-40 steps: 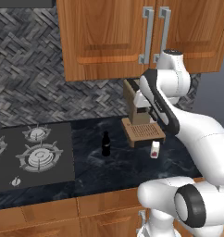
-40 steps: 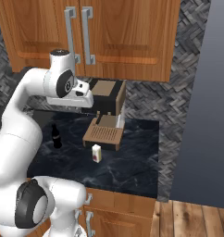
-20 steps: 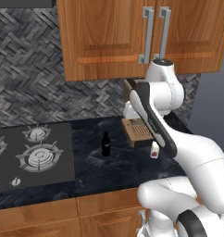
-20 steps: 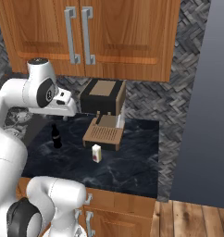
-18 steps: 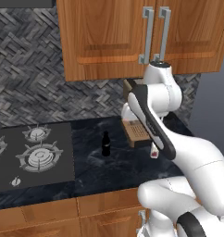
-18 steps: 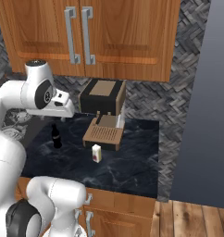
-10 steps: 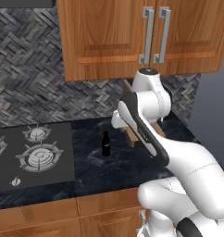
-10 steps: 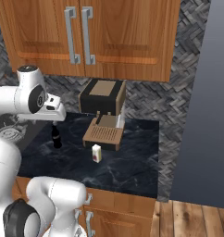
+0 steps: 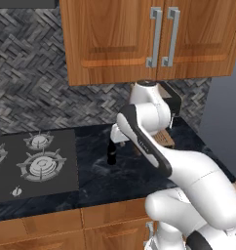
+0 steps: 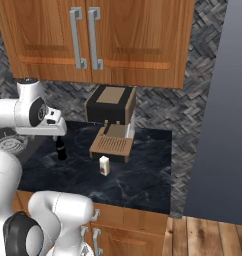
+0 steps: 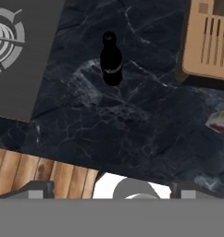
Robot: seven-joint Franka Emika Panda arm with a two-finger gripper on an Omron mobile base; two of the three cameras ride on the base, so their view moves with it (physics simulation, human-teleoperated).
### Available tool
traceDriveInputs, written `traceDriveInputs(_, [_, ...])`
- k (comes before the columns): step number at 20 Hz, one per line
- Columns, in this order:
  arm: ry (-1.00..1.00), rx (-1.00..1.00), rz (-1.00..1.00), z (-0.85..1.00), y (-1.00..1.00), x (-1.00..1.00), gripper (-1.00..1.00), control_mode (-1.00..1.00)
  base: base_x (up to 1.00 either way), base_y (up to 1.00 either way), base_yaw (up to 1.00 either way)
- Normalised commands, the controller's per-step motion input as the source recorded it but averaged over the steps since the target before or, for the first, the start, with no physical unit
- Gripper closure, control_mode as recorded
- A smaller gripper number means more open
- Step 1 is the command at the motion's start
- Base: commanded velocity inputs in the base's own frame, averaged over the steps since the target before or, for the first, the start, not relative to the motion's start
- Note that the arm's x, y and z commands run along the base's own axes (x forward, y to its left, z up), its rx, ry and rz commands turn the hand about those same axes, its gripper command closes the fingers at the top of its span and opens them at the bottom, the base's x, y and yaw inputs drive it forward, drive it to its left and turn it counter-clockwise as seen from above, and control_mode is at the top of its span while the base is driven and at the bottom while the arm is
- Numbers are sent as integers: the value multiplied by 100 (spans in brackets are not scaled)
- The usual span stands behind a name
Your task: Move the drinks to the dining counter.
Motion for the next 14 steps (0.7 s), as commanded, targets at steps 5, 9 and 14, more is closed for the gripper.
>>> traceDriveInputs(5, [6,0,1,-22,14,16,-100,-100,0,0,0])
traceDriveInputs(9, [1,0,1,-16,3,21,-100,-100,0,0,0])
traceDriveInputs(14, [0,0,0,-4,0,14,-100,-100,0,0,0])
